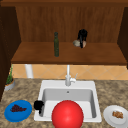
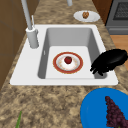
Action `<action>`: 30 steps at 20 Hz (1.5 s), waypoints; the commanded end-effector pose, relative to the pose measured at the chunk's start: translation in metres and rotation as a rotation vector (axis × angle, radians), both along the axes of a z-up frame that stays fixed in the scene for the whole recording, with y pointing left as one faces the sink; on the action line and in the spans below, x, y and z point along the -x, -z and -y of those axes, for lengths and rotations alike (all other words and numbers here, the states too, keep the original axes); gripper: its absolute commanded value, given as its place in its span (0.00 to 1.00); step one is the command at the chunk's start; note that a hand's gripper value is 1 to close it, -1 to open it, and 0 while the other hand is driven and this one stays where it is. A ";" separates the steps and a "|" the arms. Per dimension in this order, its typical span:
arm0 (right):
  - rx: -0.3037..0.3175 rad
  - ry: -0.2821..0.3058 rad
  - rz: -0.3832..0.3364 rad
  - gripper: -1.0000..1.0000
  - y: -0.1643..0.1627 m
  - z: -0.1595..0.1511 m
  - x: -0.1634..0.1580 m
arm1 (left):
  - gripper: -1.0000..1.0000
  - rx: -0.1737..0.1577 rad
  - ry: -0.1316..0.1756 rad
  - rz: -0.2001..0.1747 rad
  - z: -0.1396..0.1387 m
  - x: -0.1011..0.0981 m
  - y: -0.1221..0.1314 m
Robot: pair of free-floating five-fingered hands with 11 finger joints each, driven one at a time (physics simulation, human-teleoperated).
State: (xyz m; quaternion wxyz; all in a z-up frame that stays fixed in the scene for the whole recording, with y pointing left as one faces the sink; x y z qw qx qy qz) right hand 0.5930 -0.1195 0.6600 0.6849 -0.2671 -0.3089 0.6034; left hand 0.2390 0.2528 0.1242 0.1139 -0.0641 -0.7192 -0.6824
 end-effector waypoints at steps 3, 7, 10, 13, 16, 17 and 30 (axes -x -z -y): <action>0.008 -0.020 0.114 0.00 0.004 0.022 -0.029 | 0.50 0.000 0.000 0.000 0.000 0.000 0.000; 0.048 -0.007 0.201 0.00 0.006 0.020 -0.028 | 0.50 0.000 0.000 0.000 0.000 0.000 0.000; 0.074 0.009 0.235 0.00 0.019 0.015 -0.027 | 0.50 0.000 0.000 0.000 0.000 0.000 0.000; 0.080 0.023 0.253 0.00 0.024 0.013 -0.028 | 0.50 0.000 0.000 0.000 0.000 0.000 0.000; 0.070 0.036 0.247 0.00 0.027 0.017 -0.031 | 0.50 0.000 0.000 0.000 0.000 0.000 0.000; 0.065 0.036 0.230 0.00 0.029 0.017 -0.036 | 0.50 0.000 0.000 0.000 0.000 0.000 0.000; 0.045 0.002 0.220 0.00 0.047 0.009 -0.020 | 0.50 0.000 0.000 0.000 0.000 0.000 0.000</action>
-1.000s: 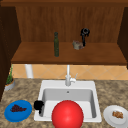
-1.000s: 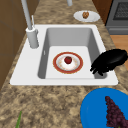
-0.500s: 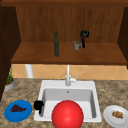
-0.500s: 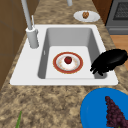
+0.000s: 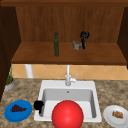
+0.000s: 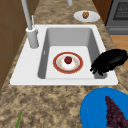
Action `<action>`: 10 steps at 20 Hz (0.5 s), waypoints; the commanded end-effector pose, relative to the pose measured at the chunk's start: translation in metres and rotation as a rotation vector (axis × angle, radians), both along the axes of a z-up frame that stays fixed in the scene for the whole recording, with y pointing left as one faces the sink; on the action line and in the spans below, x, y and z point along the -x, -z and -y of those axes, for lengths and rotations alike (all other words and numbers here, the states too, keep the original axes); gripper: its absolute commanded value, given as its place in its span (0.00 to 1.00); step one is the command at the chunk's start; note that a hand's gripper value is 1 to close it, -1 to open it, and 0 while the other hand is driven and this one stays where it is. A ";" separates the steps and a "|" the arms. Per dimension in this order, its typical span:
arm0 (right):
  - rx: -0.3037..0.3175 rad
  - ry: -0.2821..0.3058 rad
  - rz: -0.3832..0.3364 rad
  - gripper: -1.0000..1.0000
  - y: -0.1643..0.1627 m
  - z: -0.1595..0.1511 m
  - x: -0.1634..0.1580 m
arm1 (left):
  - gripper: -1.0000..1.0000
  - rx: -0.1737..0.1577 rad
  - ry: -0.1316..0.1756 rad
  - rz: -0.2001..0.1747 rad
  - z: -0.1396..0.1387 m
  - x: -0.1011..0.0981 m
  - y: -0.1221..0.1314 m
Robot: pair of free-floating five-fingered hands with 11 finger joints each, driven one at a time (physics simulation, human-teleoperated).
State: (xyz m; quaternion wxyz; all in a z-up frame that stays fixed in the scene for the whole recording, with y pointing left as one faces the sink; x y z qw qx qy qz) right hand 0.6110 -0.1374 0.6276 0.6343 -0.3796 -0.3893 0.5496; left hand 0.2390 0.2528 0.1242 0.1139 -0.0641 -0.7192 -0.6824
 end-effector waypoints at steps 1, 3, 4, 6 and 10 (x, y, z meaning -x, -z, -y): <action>0.000 -0.028 -0.082 0.00 0.015 -0.012 -0.001 | 0.50 0.000 0.000 0.000 0.000 0.000 0.000; 0.005 -0.037 -0.092 0.00 0.020 -0.011 -0.011 | 0.50 0.000 0.000 0.000 0.000 0.000 0.000; 0.005 -0.038 -0.117 0.00 0.023 -0.010 -0.020 | 0.50 0.000 0.000 0.000 0.000 0.000 0.000; 0.006 -0.035 -0.148 0.00 0.023 -0.009 -0.022 | 0.50 0.000 0.000 0.000 0.000 0.000 0.000; 0.006 -0.045 -0.147 0.00 0.026 -0.007 -0.021 | 0.50 0.000 0.000 0.000 0.000 0.000 0.000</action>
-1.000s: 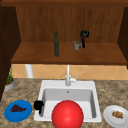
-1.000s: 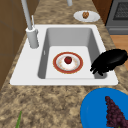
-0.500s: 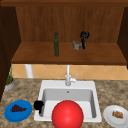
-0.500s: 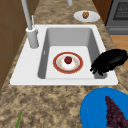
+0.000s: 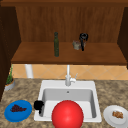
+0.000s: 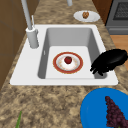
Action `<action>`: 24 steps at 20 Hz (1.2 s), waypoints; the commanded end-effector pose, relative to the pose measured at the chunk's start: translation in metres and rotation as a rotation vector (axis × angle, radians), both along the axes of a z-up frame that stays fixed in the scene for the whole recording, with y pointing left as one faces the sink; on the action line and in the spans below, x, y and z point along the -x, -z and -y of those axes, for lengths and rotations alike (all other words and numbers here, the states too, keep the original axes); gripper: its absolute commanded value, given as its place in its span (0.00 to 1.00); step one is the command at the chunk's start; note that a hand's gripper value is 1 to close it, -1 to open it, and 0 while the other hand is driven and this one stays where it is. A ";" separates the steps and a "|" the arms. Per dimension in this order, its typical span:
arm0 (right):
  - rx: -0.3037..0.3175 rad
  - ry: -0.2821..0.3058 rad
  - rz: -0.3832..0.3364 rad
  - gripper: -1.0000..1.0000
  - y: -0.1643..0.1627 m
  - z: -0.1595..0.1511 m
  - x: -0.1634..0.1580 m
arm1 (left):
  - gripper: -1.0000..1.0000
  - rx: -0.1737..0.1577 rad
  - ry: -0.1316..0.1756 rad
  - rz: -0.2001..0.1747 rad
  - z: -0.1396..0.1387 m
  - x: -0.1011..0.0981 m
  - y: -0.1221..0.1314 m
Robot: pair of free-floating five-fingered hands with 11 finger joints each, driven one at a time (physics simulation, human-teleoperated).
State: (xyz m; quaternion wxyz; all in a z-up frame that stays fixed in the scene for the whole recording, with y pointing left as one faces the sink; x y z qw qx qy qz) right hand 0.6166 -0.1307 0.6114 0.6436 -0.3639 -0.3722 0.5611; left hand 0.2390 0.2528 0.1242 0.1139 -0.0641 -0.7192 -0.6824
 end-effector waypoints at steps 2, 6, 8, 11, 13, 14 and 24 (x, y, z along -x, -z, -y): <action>0.012 -0.050 -0.085 0.00 0.012 0.000 -0.016 | 0.50 0.000 0.000 0.000 0.000 0.000 0.000; 0.015 -0.058 -0.087 1.00 0.019 0.000 -0.012 | 0.50 0.000 0.000 0.000 0.000 0.000 0.000; 0.013 -0.085 -0.110 1.00 0.016 -0.005 -0.004 | 0.50 0.000 0.000 0.000 0.000 0.000 0.000; 0.006 -0.085 -0.182 1.00 0.017 -0.003 0.003 | 0.50 0.000 0.000 0.000 0.000 0.000 0.000; 0.006 -0.070 -0.107 1.00 0.017 -0.001 0.000 | 0.50 0.000 0.000 0.000 0.000 0.000 0.000; 0.006 -0.044 -0.069 1.00 0.016 -0.003 -0.005 | 0.50 0.000 0.000 0.000 0.000 0.000 0.000; -0.014 -0.004 0.005 1.00 -0.027 0.013 0.010 | 0.50 0.000 0.000 0.000 0.000 0.000 0.000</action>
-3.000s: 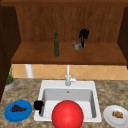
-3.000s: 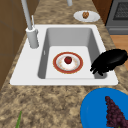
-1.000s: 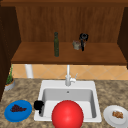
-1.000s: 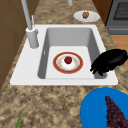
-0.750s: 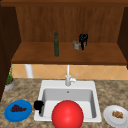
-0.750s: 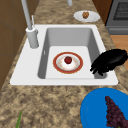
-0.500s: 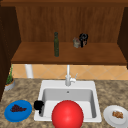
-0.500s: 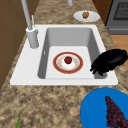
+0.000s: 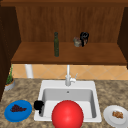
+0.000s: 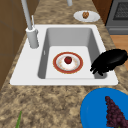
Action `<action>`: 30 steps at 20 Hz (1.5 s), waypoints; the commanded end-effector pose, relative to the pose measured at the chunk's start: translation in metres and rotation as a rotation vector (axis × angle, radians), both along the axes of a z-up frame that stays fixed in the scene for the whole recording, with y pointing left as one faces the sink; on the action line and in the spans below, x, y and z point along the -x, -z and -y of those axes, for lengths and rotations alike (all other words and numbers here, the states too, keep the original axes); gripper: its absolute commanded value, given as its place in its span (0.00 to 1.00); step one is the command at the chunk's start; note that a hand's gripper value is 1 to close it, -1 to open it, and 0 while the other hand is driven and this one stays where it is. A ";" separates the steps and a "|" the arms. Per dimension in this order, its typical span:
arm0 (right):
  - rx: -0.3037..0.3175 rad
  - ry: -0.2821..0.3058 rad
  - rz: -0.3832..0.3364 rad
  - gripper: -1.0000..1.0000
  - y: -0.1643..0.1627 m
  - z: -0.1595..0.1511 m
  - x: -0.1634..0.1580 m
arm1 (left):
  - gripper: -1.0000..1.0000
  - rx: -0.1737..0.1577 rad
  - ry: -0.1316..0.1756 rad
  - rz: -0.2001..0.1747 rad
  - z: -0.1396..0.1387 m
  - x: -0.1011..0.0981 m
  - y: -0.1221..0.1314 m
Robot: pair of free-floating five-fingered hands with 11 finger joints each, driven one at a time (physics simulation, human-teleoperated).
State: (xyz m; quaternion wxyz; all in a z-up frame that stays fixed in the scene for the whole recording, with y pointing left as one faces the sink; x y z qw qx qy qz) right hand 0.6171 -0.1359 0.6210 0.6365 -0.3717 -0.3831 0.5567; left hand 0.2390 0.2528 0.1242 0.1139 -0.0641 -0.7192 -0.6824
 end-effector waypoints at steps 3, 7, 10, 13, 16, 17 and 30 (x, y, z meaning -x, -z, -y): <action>-0.009 0.000 -0.013 1.00 -0.034 0.011 0.041 | 0.50 0.000 0.000 0.000 0.000 0.000 0.000; -0.014 0.001 -0.008 1.00 -0.058 0.019 0.071 | 0.50 0.000 0.000 0.000 0.000 0.000 0.000; -0.012 -0.009 -0.001 1.00 -0.071 0.026 0.094 | 0.50 0.000 0.000 0.000 0.000 0.000 0.000; -0.013 -0.012 0.001 1.00 -0.081 0.033 0.118 | 0.50 0.000 0.000 0.000 0.000 0.000 0.000; -0.025 -0.011 -0.003 1.00 -0.089 0.040 0.142 | 0.50 0.000 0.000 0.000 0.000 0.000 0.000; -0.026 -0.010 -0.002 1.00 -0.092 0.041 0.151 | 0.50 0.000 0.000 0.000 0.000 0.000 0.000; -0.017 0.001 -0.010 1.00 -0.093 0.045 0.256 | 0.50 0.000 0.000 0.000 0.000 0.000 0.000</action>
